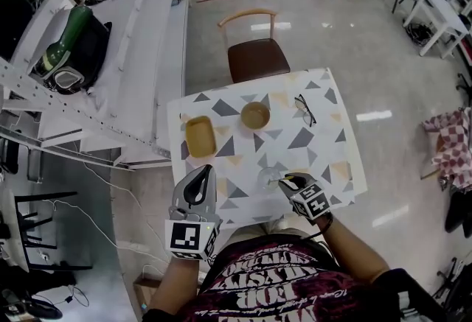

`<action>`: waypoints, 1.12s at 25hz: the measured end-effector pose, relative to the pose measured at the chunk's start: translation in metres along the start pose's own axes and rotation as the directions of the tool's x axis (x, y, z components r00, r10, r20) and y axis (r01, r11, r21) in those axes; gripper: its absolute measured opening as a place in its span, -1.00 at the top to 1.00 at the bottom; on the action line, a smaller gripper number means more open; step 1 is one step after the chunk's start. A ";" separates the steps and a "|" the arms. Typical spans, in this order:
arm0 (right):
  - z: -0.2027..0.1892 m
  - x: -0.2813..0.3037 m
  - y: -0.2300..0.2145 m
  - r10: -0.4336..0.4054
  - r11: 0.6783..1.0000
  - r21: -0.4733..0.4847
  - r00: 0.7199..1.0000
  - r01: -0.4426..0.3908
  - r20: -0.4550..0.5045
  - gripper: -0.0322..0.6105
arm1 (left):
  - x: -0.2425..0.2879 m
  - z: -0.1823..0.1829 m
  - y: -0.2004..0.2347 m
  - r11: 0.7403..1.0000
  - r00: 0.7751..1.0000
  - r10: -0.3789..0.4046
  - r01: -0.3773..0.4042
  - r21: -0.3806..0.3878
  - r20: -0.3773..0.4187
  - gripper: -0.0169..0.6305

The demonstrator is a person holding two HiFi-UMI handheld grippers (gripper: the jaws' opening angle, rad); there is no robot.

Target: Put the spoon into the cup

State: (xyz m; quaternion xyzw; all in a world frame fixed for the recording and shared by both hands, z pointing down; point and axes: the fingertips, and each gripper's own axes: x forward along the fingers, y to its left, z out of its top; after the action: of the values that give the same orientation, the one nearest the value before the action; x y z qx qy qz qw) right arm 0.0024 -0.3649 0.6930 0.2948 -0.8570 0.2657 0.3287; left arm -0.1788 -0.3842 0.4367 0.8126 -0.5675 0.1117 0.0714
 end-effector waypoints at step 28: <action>0.113 -0.250 0.032 -0.020 0.960 -0.215 0.815 0.177 0.580 0.80 | -0.066 0.018 -0.075 0.999 0.996 0.046 -0.048 0.023 0.077 0.95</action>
State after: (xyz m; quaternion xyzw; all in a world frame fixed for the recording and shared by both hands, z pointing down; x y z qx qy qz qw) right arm 0.0869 -0.3336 0.4324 0.3596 -0.9265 0.0332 0.1055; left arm -0.1288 -0.3032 0.4028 0.8034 -0.5875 0.0891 0.0372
